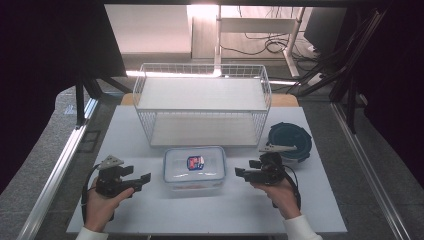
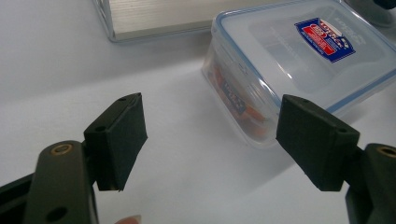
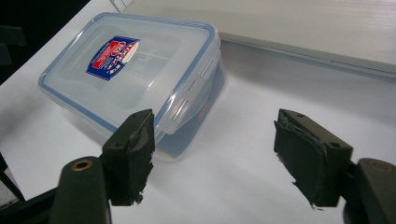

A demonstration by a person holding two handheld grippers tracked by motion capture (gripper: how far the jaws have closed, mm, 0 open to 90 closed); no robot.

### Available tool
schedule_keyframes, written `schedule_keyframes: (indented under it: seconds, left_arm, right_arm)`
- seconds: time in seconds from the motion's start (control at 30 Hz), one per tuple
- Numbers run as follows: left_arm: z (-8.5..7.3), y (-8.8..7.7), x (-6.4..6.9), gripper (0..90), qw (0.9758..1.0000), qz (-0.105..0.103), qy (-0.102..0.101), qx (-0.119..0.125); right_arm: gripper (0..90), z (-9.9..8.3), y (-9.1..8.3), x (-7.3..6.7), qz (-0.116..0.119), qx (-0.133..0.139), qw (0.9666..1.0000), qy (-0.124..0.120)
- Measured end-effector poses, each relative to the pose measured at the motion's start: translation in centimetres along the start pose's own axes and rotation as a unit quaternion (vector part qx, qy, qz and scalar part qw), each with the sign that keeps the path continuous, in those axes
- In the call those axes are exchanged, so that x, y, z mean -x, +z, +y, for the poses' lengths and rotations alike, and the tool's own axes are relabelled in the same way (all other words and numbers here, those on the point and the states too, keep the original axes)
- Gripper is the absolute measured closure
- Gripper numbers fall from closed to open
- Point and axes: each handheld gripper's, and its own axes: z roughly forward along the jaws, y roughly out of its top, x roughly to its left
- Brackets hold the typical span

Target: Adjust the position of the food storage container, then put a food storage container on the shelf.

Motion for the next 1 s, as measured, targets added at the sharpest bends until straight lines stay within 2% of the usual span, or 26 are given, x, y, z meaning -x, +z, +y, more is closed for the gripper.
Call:
schedule_keyframes:
  seconds: [0.2, 0.33, 0.57, 0.73, 0.83, 1.0]
  left_arm:
    - [0.3, 0.2, 0.1, 22.6, 1.0000, -0.006, 0.003, -0.006]
    - [0.9, 0.2, 0.4, 22.9, 0.9999, -0.012, 0.003, 0.001]
    - [2.0, 0.5, 1.2, 24.1, 0.9995, -0.027, 0.002, 0.016]
    - [3.1, 0.8, 1.7, 22.7, 0.9988, -0.046, -0.014, 0.008]
    - [3.7, 1.5, 1.7, 17.2, 0.9977, -0.058, -0.035, 0.000]
    - [4.3, 3.0, 1.1, 13.1, 0.9944, -0.080, -0.068, -0.014]
  right_arm:
    - [23.9, 0.1, 0.2, 0.2, 0.009, 0.006, 0.9999, 0.001]
    - [22.0, 0.1, 0.0, 0.2, 0.004, 0.011, 0.9999, -0.006]
    - [19.7, 0.5, 0.1, 0.1, 0.010, 0.015, 0.9998, -0.003]
    - [18.6, 1.3, 0.3, -0.1, 0.026, 0.021, 0.9994, 0.006]
    - [20.6, 1.8, 0.6, -0.3, 0.042, 0.033, 0.9984, 0.018]
    - [21.1, 2.5, 1.8, -0.3, 0.050, 0.030, 0.9979, 0.026]
